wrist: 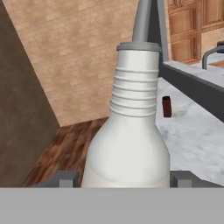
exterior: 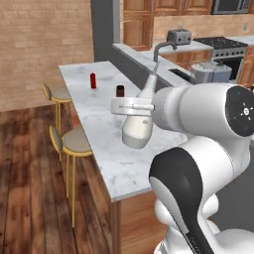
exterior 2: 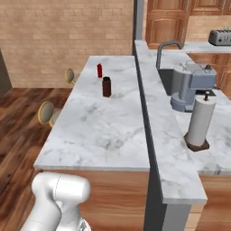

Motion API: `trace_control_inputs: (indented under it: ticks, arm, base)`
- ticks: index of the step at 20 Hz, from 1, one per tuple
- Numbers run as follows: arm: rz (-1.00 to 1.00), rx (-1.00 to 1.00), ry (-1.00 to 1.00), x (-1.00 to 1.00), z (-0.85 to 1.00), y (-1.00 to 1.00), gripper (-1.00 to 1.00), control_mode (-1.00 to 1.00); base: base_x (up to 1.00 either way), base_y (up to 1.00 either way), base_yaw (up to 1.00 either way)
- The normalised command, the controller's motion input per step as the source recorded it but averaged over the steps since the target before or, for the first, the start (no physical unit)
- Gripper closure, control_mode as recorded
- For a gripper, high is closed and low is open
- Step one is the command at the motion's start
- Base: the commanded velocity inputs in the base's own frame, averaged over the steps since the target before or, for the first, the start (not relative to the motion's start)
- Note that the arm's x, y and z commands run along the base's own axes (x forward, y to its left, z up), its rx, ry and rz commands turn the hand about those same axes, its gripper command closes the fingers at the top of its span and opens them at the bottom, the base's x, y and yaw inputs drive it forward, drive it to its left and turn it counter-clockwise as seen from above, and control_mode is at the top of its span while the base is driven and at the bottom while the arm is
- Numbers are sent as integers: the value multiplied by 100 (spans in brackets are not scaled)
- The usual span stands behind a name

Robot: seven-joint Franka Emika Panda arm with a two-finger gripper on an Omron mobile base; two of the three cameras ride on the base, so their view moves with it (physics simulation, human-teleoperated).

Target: Move the oil and vinegar bottle and shaker from the cabinet to the dining counter.

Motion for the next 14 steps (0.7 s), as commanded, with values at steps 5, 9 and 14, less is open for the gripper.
trace_control_inputs:
  ticks: [5, 9, 14]
  arm:
    - [0, 0, 0, 0, 0, 0, 100, 100]
    - [0, 0, 0, 0, 0, 0, 100, 100]
    - [0, 0, 0, 0, 0, 0, 100, 100]
  base:
    - [37, 55, -20]
    - [24, 65, -14]
    - [14, 77, -12]
